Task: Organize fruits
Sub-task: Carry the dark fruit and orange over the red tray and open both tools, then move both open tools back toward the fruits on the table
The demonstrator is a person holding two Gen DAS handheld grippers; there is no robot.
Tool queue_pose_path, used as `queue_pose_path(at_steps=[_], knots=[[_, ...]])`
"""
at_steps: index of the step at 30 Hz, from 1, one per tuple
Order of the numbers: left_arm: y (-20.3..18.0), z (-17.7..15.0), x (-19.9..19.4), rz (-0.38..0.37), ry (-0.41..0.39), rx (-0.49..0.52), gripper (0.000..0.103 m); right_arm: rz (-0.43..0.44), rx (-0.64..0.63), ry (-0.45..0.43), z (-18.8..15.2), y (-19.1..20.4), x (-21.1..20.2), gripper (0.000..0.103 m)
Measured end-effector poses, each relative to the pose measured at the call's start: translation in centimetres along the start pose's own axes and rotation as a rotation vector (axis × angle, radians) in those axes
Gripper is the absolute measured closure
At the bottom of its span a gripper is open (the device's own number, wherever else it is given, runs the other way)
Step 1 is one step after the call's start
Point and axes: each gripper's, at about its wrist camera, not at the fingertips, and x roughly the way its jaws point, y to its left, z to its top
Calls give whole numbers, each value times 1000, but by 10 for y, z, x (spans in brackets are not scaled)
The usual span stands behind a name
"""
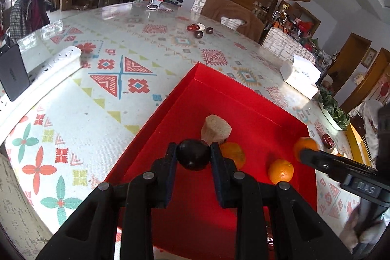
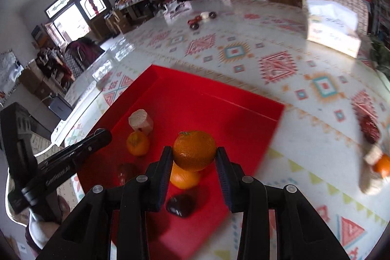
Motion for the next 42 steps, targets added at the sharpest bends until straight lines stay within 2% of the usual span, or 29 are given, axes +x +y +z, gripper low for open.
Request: queue_pose_path(at_steps=[2, 4, 8, 10, 16, 23, 25, 31, 33, 37, 42], knots=[[0, 0, 1, -9, 5, -2, 72, -4, -4, 16, 4, 3, 11, 63], [1, 0, 1, -18, 4, -7, 62, -8, -6, 27, 7, 5, 20, 63], [4, 5, -2, -32, -11, -24, 52, -6, -7, 35, 11, 8, 31, 63], [7, 7, -4, -38, -16, -38, 44, -4, -3, 33, 13, 10, 35, 62], [12, 10, -8, -42, -27, -75, 42, 10, 15, 11, 15, 7, 27, 59], [0, 9, -17, -65, -30, -85, 41, 5, 27, -57, 9, -2, -7, 54], [-7, 9, -22, -76, -35, -78, 34, -5, 31, -81, 2, -8, -21, 51], [-41, 6, -43, -120, -61, -18, 24, -42, 104, -153, -25, -47, -64, 45], [-55, 3, -47, -152, -58, 6, 23, -50, 180, -179, -39, -70, -81, 39], [-85, -7, -52, -201, -41, 41, 22, -67, 339, -209, -71, -124, -111, 38], [-124, -21, -48, -238, -1, 105, 22, -169, 433, -220, -120, -183, -155, 38]])
